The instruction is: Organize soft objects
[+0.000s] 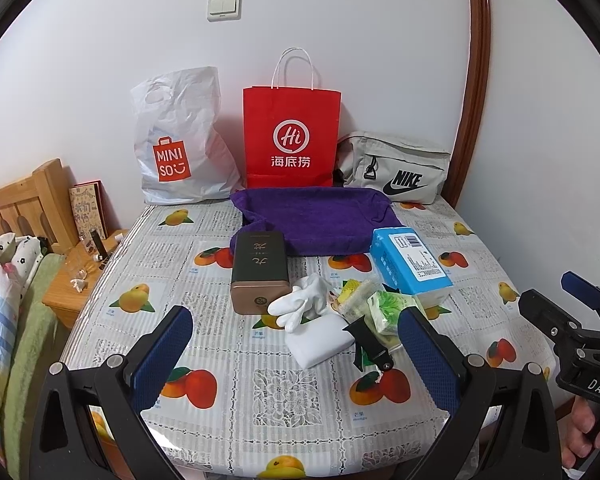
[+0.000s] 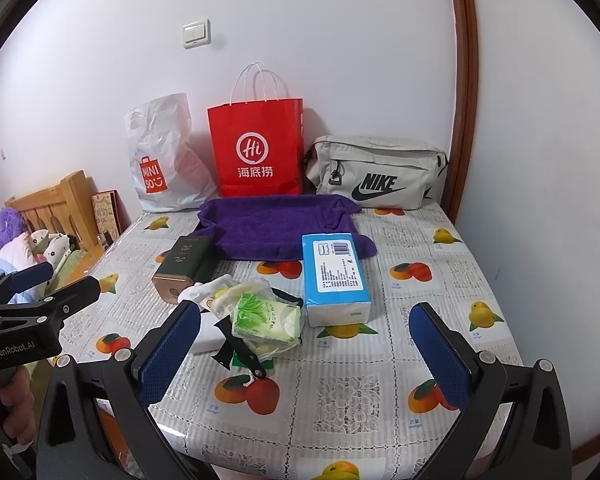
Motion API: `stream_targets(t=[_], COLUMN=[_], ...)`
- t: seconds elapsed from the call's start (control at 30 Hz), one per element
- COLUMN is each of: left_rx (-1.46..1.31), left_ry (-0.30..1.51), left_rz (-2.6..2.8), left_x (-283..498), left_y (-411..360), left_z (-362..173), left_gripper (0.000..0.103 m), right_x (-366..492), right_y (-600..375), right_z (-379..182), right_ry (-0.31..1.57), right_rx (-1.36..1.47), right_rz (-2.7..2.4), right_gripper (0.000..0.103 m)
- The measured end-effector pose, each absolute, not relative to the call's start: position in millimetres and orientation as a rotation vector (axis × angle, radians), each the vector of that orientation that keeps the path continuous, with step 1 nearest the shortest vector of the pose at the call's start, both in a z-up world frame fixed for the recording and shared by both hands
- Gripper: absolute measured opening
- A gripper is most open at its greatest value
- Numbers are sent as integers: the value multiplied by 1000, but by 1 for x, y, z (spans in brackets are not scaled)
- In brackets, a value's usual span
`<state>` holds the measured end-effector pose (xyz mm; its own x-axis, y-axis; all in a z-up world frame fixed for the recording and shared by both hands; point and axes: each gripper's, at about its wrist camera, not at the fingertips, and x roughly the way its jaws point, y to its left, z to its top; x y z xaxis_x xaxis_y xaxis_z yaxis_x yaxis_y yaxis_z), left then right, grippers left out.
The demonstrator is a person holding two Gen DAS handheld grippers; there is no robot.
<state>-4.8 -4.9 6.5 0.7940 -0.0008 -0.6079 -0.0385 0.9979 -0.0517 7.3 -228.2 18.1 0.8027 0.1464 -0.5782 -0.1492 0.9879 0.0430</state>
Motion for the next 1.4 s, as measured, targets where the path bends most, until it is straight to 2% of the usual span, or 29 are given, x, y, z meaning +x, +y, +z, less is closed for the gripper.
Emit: stream_targets(t=[1.4], left_rx=[-64], left_ry=[650], left_rz=[14], left_x=[-6], left_y=[-3], left_z=[10], left_gripper=[103], right_x=[-1], right_y=[-219], right_z=[20], right_ry=[603], right_rx=[-8], right_rz=[177], right_gripper=[103])
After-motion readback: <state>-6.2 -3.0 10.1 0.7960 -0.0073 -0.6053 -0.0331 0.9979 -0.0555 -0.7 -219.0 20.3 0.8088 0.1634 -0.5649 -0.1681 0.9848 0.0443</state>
